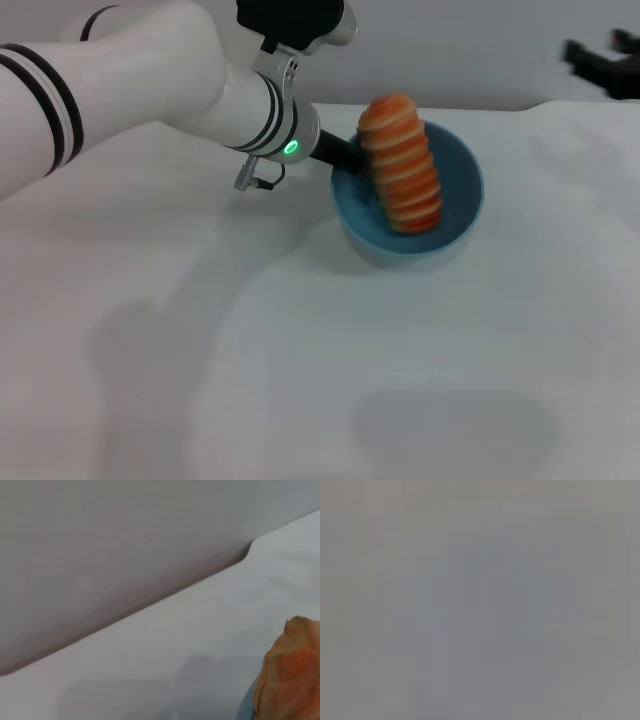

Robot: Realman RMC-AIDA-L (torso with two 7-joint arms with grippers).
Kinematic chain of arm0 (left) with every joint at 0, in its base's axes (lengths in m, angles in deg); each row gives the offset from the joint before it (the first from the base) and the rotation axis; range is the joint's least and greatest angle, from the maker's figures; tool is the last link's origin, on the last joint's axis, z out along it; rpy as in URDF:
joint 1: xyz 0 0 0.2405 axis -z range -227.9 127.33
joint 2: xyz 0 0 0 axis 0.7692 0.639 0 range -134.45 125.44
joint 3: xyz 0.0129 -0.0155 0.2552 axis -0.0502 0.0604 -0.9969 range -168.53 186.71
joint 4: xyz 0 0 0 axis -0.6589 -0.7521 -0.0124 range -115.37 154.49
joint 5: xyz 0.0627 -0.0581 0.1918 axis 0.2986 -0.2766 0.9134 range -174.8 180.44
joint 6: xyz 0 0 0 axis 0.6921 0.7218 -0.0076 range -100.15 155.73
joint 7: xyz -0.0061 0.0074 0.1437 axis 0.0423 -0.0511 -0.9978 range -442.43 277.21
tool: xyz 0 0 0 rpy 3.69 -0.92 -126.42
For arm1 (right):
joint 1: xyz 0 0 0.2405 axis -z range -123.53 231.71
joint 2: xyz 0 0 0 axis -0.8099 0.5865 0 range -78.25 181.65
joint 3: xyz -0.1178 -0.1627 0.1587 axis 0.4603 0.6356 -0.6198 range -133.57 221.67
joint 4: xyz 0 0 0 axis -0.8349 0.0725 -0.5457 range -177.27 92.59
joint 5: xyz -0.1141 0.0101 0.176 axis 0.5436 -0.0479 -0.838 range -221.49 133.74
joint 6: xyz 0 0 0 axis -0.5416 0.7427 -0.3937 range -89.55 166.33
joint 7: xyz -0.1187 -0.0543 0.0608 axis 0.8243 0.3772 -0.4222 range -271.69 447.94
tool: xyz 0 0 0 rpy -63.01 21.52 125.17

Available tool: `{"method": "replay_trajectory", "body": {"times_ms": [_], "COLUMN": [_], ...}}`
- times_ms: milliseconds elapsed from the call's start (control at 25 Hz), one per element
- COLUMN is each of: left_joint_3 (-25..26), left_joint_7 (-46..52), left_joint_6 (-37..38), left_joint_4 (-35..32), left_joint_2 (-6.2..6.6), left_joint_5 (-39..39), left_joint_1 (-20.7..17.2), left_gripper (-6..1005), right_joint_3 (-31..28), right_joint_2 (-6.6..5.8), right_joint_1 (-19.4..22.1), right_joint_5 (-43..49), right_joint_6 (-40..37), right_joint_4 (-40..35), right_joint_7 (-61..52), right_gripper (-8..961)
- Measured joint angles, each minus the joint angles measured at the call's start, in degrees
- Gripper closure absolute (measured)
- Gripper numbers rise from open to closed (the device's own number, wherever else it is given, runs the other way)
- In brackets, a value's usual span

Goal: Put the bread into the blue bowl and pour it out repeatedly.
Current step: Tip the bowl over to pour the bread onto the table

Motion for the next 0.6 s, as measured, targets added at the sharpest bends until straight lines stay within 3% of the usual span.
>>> {"method": "replay_trajectory", "body": {"times_ms": [200,400,600], "left_joint_3": [-2.2,-4.81,-8.92], "left_joint_7": [-0.13,-0.13,0.36], "left_joint_6": [-3.45,-7.1,-11.68], "left_joint_4": [-0.47,-0.72,-1.26], "left_joint_2": [-0.05,-0.23,-0.44], "left_joint_5": [0.08,0.08,-0.02], "left_joint_1": [0.26,1.84,2.81], "left_gripper": [1000,1000,1000], "right_joint_3": [-8.72,-14.7,-15.58], "right_joint_2": [0.16,0.03,0.08], "right_joint_1": [2.66,5.91,9.46], "right_joint_5": [-13.21,-31.08,-35.14], "right_joint_6": [0.46,-5.33,-10.95], "right_joint_4": [7.89,18.38,22.75], "right_joint_7": [18.7,38.65,41.85], "right_gripper": [239,240,241]}}
